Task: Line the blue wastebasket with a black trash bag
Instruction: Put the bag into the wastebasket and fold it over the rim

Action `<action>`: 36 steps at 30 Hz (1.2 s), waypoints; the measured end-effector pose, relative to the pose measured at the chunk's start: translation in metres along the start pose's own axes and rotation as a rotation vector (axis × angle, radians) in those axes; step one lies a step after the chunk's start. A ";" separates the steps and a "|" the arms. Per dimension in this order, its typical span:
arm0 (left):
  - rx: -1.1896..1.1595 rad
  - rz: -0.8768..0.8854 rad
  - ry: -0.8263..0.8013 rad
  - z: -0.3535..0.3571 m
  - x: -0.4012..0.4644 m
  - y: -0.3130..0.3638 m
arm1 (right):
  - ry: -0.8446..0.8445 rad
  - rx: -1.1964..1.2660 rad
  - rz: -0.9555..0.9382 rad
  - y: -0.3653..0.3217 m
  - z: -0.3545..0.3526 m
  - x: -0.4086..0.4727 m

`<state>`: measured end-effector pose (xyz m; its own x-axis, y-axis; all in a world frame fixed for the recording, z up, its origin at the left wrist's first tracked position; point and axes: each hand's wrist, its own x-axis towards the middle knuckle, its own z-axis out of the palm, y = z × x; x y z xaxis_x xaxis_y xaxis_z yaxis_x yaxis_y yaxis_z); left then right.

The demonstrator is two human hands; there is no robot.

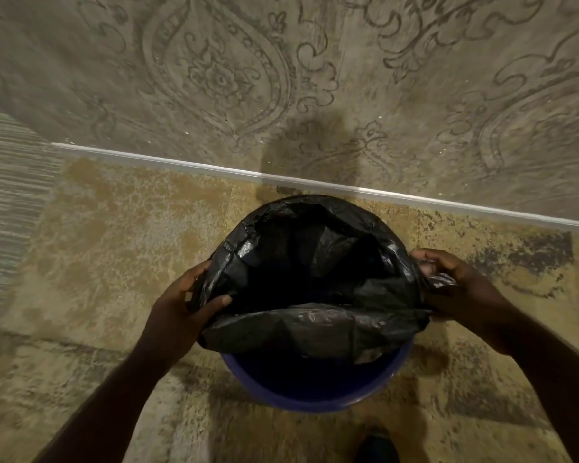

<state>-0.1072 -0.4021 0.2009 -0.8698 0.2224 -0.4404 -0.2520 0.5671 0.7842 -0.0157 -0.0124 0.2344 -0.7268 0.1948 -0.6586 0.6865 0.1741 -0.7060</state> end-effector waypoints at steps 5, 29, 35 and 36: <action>-0.110 -0.152 -0.009 -0.005 -0.013 -0.004 | 0.004 -0.039 0.028 0.014 0.009 -0.020; -0.936 -0.313 0.052 0.026 -0.059 -0.018 | 0.093 1.061 0.190 0.071 0.083 -0.079; -1.043 -0.384 0.184 0.034 -0.067 -0.031 | 0.090 1.215 0.065 0.081 0.103 -0.090; -1.045 -0.394 0.197 0.035 -0.069 -0.033 | 0.110 1.197 0.063 0.082 0.105 -0.092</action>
<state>-0.0241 -0.4087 0.1897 -0.6798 -0.0067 -0.7333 -0.6733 -0.3906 0.6277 0.1050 -0.1173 0.2101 -0.6469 0.2626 -0.7159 0.2217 -0.8335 -0.5061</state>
